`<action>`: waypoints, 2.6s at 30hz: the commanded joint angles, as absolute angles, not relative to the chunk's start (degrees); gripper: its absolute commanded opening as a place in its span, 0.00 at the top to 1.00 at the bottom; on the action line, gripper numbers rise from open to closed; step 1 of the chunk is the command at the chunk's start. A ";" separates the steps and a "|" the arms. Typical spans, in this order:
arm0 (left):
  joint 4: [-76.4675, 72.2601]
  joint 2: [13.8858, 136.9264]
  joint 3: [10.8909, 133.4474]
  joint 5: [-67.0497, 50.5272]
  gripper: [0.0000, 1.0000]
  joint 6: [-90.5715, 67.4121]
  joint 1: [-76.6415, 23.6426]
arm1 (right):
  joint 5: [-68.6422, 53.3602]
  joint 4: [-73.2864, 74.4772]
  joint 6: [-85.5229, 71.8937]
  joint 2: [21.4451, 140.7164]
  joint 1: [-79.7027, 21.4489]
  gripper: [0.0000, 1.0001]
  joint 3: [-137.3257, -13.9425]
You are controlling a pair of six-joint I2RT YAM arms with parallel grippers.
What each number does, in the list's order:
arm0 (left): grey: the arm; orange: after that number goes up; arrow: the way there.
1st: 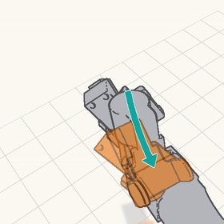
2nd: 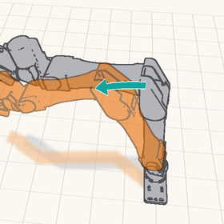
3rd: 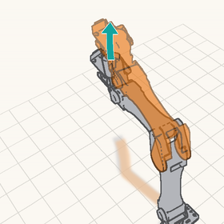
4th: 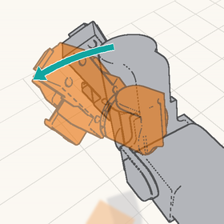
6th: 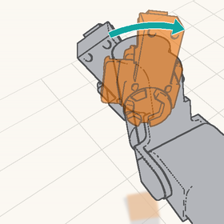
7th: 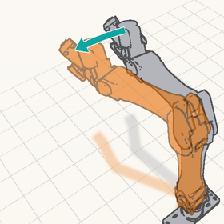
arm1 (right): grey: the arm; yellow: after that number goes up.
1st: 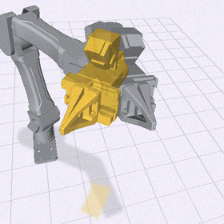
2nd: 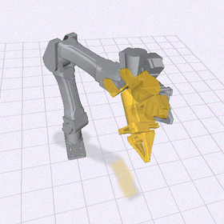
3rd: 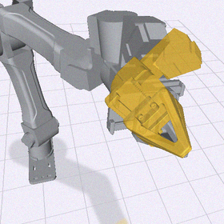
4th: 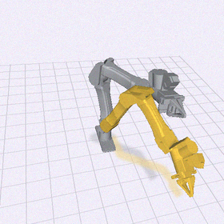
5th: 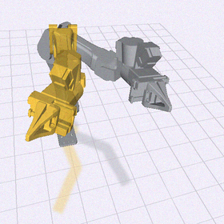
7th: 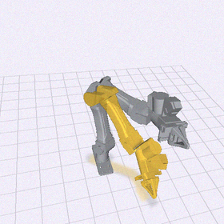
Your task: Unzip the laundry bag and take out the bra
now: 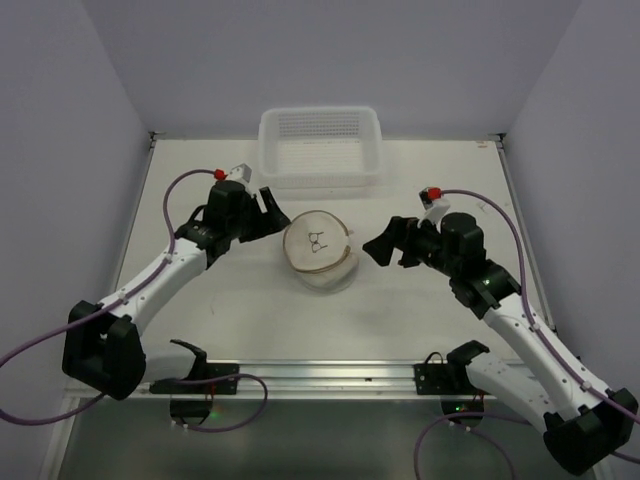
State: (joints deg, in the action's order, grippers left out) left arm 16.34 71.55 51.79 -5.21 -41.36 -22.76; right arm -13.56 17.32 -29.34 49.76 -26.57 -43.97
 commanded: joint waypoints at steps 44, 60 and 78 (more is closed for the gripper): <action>6.25 87.87 75.66 -15.91 0.84 -35.77 -40.86 | 2.89 22.32 -29.18 33.41 -26.37 0.01 -45.79; 10.01 100.38 88.77 -6.79 0.00 -30.69 -55.46 | 17.67 30.32 -31.72 13.62 -26.37 0.01 -45.62; 23.91 102.21 84.37 10.02 0.14 -26.81 -49.40 | 2.73 23.56 -40.69 39.98 -26.37 0.01 -41.40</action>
